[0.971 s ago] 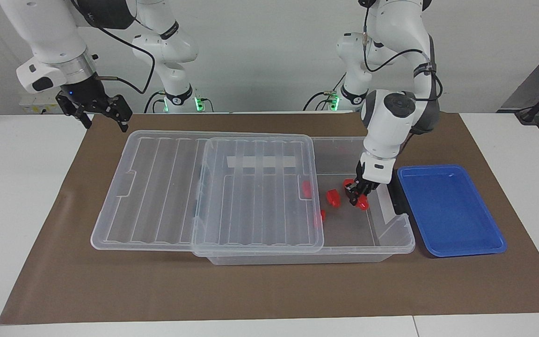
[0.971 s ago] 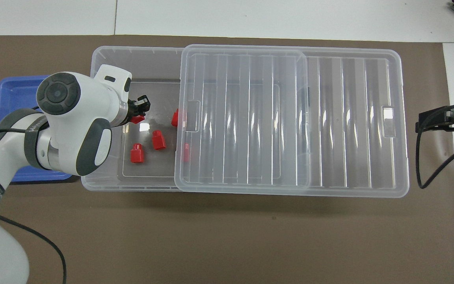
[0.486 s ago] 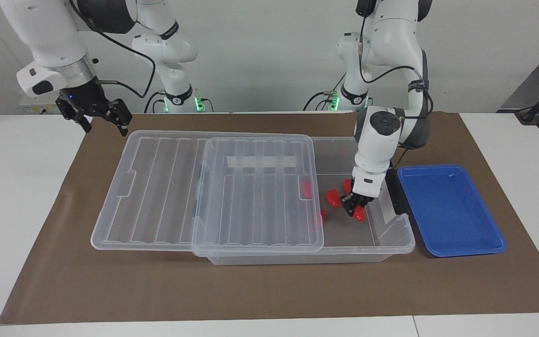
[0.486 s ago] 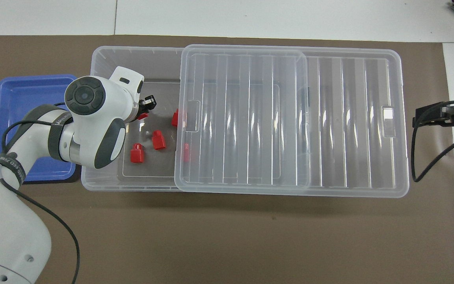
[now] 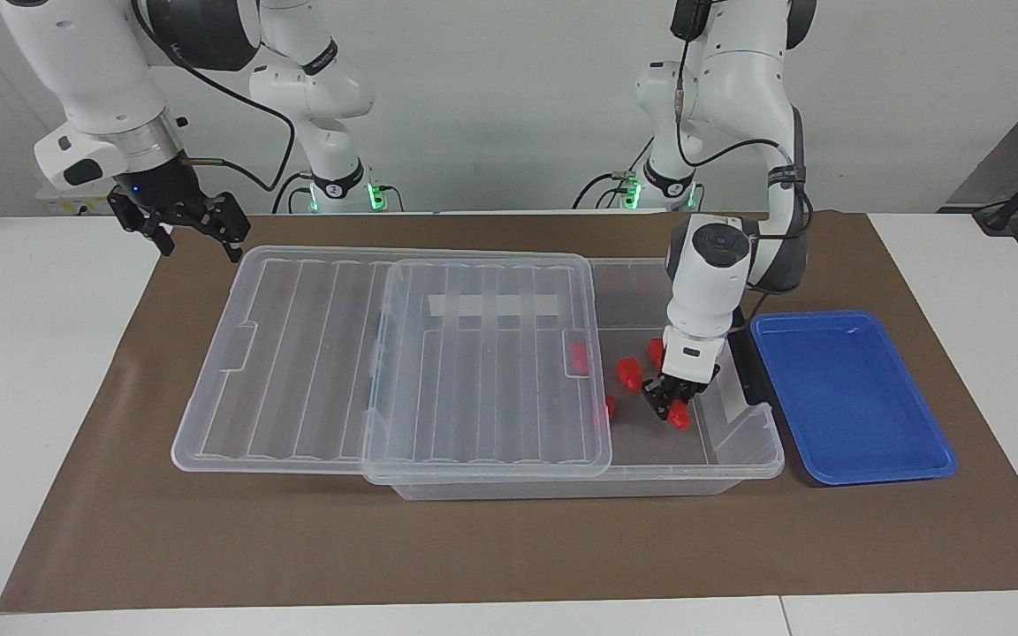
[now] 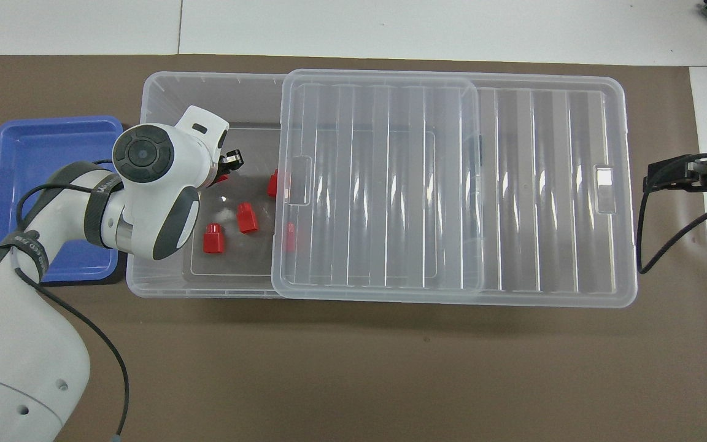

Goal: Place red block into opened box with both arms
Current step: 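Lower the red block into the box and open the left gripper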

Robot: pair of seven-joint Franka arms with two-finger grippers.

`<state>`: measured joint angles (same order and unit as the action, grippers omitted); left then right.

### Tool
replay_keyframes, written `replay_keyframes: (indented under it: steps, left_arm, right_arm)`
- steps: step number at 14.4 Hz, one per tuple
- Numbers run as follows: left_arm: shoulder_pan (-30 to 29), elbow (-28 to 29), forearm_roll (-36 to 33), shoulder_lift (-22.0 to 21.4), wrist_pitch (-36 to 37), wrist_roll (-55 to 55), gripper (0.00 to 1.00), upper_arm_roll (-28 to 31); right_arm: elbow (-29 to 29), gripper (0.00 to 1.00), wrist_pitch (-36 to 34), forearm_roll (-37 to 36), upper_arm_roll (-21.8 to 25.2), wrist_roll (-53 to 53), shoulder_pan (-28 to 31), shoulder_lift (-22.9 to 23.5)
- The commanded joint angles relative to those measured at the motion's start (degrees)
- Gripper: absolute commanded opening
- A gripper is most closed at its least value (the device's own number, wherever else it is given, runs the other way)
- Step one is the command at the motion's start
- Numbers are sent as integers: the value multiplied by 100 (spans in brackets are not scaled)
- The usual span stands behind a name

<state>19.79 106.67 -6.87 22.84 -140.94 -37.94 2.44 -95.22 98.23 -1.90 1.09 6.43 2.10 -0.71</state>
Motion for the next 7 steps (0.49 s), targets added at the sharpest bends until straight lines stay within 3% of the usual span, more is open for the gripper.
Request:
replay_keyframes:
  steps: [1,3,7]
  left_arm:
    - [-36,-24,-122,142,-196,68,0,2]
    - [-36,99,-122,142,-337,77,0,2]
    - [-28,239,-122,133,-434,68,0,2]
  right_arm:
    - [-286,87,458,-3,40,8,71,-17]
    - [-418,71,819,-3,154,-10,89,26]
    - [-515,22,1469,-3,312,-98,106,264]
